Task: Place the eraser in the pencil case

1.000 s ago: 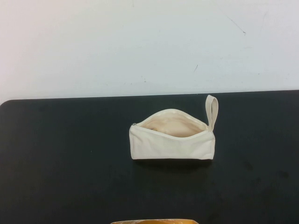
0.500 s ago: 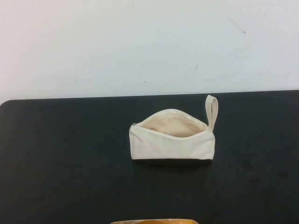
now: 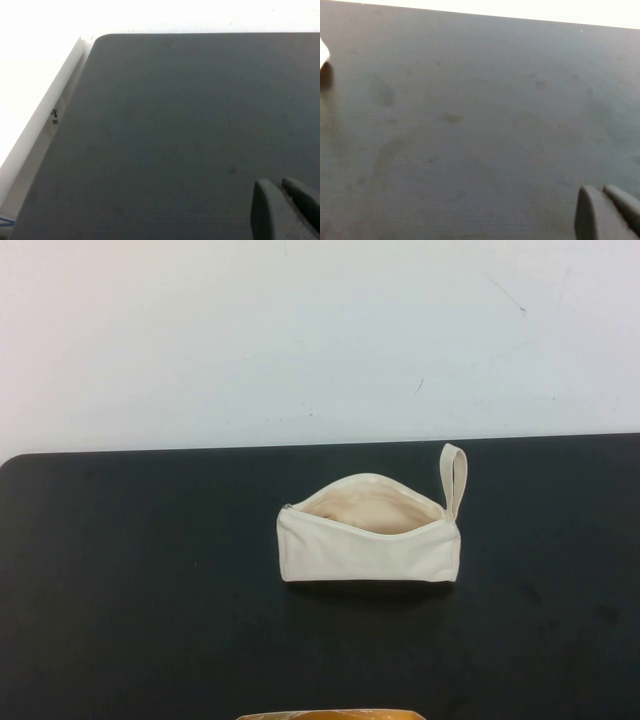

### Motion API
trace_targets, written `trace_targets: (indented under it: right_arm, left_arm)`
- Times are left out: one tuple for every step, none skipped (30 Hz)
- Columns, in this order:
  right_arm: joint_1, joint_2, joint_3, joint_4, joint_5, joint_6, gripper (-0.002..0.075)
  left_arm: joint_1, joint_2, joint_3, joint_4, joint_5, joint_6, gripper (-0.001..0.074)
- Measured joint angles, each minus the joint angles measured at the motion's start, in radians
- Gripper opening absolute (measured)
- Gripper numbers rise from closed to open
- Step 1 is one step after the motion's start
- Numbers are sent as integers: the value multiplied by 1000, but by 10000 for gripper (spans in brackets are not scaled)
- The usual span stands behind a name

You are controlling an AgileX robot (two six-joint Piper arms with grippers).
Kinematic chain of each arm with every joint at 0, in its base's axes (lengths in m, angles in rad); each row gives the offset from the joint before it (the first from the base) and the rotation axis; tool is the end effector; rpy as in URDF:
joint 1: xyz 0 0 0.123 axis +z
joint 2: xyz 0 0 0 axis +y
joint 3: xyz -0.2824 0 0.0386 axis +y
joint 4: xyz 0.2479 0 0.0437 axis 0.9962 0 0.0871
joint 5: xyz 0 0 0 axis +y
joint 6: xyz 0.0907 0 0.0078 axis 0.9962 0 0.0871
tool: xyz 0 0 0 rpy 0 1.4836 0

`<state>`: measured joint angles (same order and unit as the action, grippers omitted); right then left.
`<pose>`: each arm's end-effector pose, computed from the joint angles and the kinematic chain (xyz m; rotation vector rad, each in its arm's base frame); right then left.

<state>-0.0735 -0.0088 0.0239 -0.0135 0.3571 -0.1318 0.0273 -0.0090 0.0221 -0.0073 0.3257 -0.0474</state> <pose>0.0530 -0.0043 0.1733 -0.0626 1.8576 -0.1558 0.0538 0.0013 0.1767 -0.0727 1.8210 -0.0212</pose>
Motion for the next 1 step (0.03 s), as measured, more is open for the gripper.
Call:
trace_targets:
  right_arm:
    - [0, 0, 0, 0, 0, 0, -1]
  left_arm:
    - [0, 0, 0, 0, 0, 0, -1]
